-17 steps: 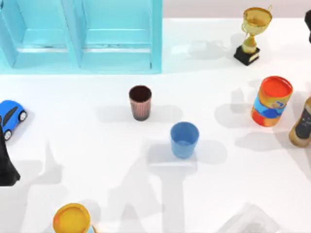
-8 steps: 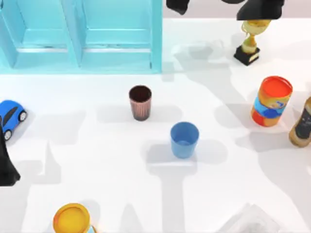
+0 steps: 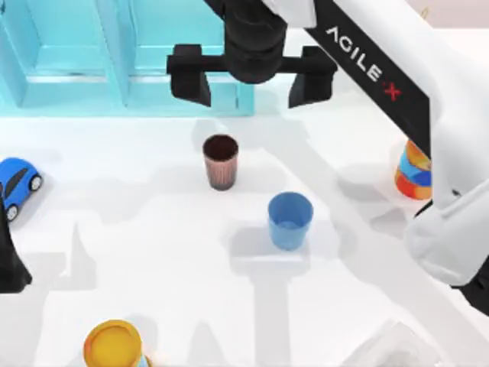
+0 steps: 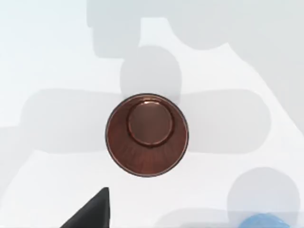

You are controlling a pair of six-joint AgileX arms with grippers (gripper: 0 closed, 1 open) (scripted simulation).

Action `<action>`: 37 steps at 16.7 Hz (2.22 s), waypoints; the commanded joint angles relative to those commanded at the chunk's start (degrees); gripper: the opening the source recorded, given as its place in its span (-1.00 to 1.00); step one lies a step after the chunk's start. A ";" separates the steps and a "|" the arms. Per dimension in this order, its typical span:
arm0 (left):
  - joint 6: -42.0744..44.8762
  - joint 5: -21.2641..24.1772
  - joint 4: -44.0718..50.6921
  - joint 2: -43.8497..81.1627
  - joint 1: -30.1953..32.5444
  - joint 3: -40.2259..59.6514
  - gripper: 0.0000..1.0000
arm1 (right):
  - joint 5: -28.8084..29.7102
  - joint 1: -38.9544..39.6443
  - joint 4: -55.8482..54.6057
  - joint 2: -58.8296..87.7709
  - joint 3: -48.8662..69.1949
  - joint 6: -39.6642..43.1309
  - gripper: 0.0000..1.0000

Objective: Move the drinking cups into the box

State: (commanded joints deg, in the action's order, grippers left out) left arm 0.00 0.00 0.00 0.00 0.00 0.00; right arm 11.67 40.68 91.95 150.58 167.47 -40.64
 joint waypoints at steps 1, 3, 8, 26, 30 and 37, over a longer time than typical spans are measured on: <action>0.00 0.00 0.00 0.00 0.00 0.00 1.00 | 0.23 0.63 1.37 2.38 2.87 -0.71 1.00; 0.00 0.00 0.00 0.00 0.00 0.00 1.00 | 0.55 1.50 3.25 5.68 6.89 -1.69 1.00; 0.00 0.00 0.00 0.00 0.00 0.00 1.00 | 0.68 1.87 4.02 7.08 8.61 -2.10 1.00; 0.00 0.00 0.00 0.00 0.00 0.00 1.00 | 0.53 -0.34 3.04 27.96 28.95 0.09 1.00; 0.00 0.00 0.00 0.00 0.00 0.00 1.00 | 0.53 -0.34 3.04 27.96 28.95 0.09 0.40; 0.00 0.00 0.00 0.00 0.00 0.00 1.00 | 0.53 -0.34 3.04 27.96 28.95 0.09 -0.66</action>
State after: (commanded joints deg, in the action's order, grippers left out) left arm 0.00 0.00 0.00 0.00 0.00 0.00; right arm 12.20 40.34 94.99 178.54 196.42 -40.54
